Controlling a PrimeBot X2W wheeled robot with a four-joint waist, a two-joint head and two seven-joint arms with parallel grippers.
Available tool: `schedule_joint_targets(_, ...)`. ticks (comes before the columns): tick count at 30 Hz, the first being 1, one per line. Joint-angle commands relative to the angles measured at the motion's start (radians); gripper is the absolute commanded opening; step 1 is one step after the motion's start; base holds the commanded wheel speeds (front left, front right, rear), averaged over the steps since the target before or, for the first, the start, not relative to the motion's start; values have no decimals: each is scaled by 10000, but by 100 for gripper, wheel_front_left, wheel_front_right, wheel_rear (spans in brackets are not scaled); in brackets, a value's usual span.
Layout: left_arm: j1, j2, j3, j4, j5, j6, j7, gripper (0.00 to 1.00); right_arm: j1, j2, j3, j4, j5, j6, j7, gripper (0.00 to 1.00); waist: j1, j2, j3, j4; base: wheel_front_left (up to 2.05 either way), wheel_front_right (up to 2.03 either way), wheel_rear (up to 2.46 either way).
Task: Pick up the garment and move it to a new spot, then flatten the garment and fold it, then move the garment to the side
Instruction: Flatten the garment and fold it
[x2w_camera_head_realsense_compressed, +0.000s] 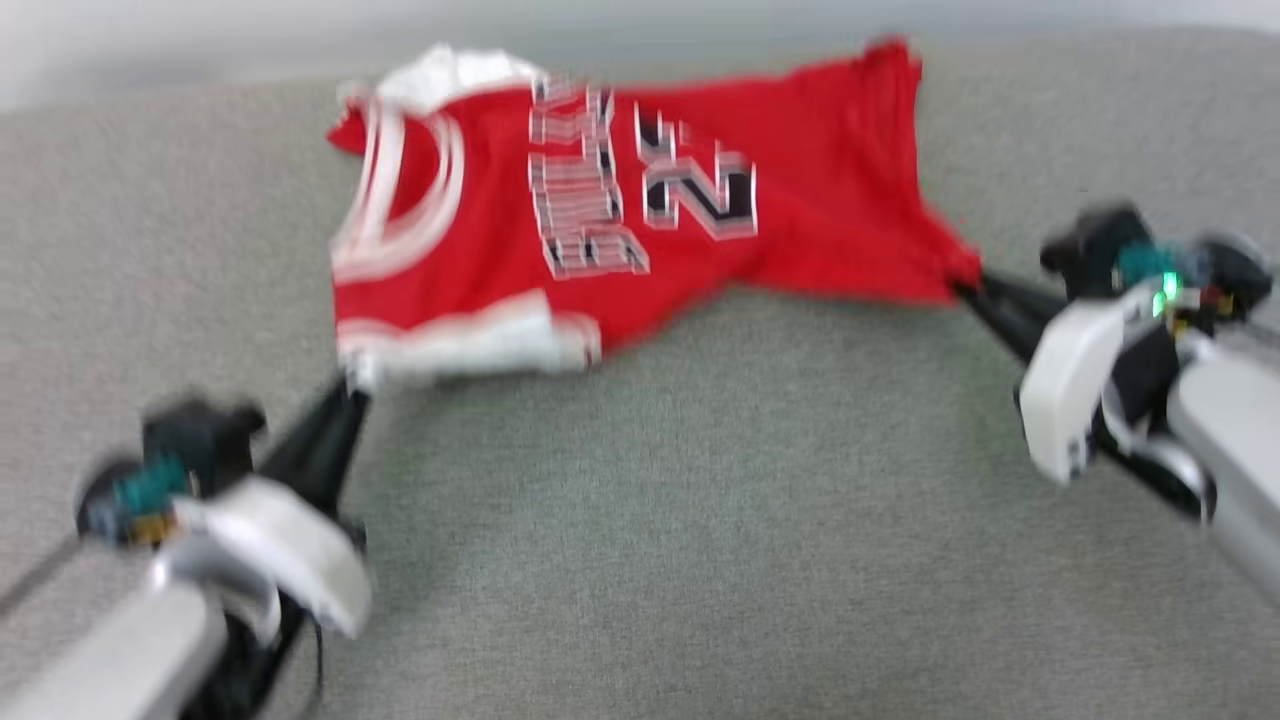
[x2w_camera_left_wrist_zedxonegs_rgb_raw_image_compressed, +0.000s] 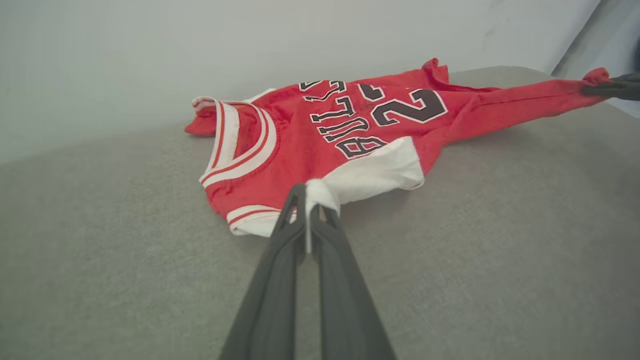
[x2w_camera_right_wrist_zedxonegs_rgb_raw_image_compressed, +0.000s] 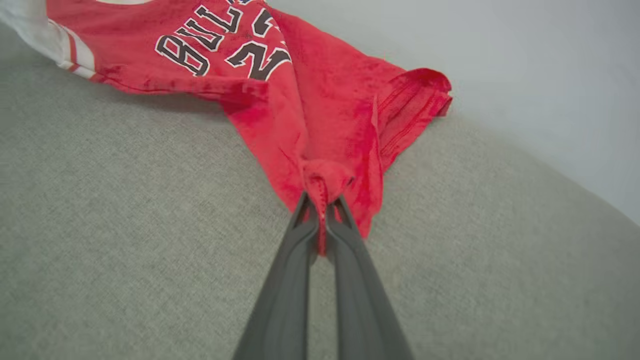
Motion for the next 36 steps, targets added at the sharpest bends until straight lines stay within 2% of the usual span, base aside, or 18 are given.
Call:
schedule_joint_targets(1, 542, 46, -27, -199, -159, 161, -81, 0, 440, -128, 46, -60, 81, -3, -91, 0, 2, 0, -480, -34, 0, 0, 0)
schedule_joint_targets(7, 2942, 5, -51, -1091, -1023, 921, -419, 0, 2192, -779, -114, -419, 452, -3, -370, 0, 2, 0, -1242, 42, 0, 0, 0)
schedule_joint_targets(16, 5342, -28, -212, -1448, -1875, 1239, -628, 0, 4941, -1653, -793, -1267, 649, -5, -363, 0, 2, 0, -2287, 225, 0, 0, 0)
schedule_joint_targets(22, 6549, 280, -123, -1751, -2382, 1560, -661, 0, 6459, -1910, -1468, -1962, 421, -3, -66, 0, 2, 0, -2558, 241, 0, 0, 0)
schedule_joint_targets(30, 6382, 387, -163, -2014, -2165, 1664, -600, 0, 7370, -1732, -2441, -2648, 28, -3, 524, 0, 2, 0, -2365, 235, 0, 0, 0)
schedule_joint_targets(36, 5105, 507, 9, -1856, -1491, 1347, -495, 0, 7234, -1395, -3383, -3177, -424, -3, 841, 0, 2, 0, -1953, 217, 0, 0, 0)
